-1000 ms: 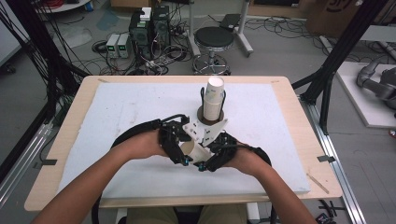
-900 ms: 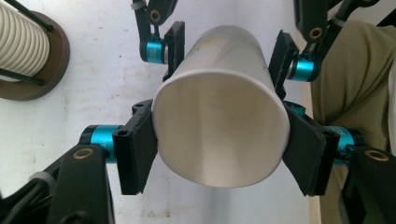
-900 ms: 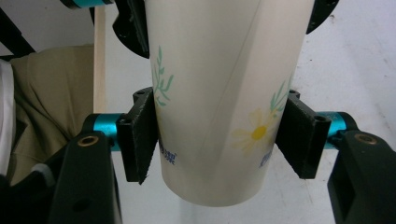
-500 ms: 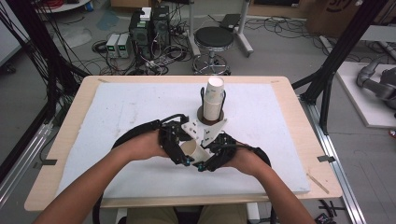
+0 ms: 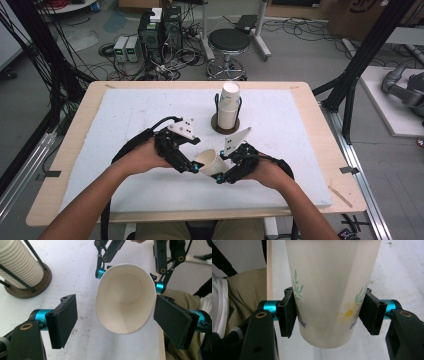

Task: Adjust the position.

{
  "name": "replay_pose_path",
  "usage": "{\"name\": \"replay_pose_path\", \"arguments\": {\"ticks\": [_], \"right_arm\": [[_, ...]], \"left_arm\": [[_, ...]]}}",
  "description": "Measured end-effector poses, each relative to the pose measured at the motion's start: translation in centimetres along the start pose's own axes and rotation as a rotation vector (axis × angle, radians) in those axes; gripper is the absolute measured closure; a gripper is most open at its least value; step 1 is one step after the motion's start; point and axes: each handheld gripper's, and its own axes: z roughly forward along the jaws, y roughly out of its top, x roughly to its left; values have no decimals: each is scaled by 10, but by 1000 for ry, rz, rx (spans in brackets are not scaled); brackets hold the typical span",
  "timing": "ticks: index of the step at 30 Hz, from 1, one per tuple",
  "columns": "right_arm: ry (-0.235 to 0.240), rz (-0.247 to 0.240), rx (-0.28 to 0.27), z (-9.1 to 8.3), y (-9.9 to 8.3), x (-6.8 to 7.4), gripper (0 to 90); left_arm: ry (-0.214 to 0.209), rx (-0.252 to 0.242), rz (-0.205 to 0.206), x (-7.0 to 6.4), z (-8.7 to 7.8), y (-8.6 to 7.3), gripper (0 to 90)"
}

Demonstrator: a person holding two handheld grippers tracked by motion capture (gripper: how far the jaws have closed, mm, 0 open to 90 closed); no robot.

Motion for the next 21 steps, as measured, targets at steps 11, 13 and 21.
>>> {"name": "replay_pose_path", "arguments": {"ticks": [11, 13, 21], "right_arm": [[-32, 32, -69, -7, -16, -2, 376], [-54, 33, -101, -10, -22, -2, 370], [-154, 91, -247, -28, -52, -1, 359]], "left_arm": [[39, -150, -59, 1, -15, -23, 195], [61, -189, -69, 1, -16, -30, 195], [168, -340, -150, -4, -24, -62, 188]]}}
